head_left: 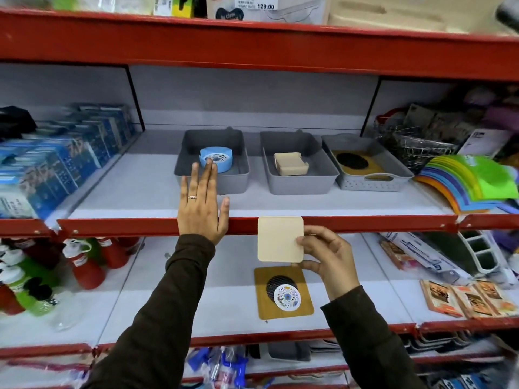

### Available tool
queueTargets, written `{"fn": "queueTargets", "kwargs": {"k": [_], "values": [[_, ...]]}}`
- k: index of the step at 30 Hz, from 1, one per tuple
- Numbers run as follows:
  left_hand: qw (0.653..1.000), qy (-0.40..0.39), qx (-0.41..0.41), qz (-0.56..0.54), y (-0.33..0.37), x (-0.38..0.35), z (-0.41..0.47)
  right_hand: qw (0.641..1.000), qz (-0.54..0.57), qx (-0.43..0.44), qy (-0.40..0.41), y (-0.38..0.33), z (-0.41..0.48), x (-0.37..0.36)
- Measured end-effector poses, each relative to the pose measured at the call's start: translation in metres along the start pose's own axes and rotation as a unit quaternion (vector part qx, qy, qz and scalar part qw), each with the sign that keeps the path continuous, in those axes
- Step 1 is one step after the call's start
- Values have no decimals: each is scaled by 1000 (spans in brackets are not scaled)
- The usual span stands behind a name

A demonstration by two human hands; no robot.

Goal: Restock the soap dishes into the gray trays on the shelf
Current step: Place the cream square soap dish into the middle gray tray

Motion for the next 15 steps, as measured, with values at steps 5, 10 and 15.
{"fn": "queueTargets", "kwargs": {"k": [5, 10, 15], "values": [[1000, 0, -2, 3, -1, 0, 1, 999, -2, 34, 16, -30, 34, 9], [1000, -3, 5, 16, -2, -3, 5, 994, -73, 52, 70, -74, 150, 42], [1000, 7, -3, 9, -2, -6, 6, 975, -201, -56, 84, -66, 244, 69]]}}
Point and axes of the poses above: each hand's wrist, its own z-axis towards the middle knuckle, its own x-axis out of the back of the hand, y = z × x, the point moved 6 cm from there along z, towards the middle knuckle, and after that the axes turned 15 degrees about -y, right-handed, at the moved point
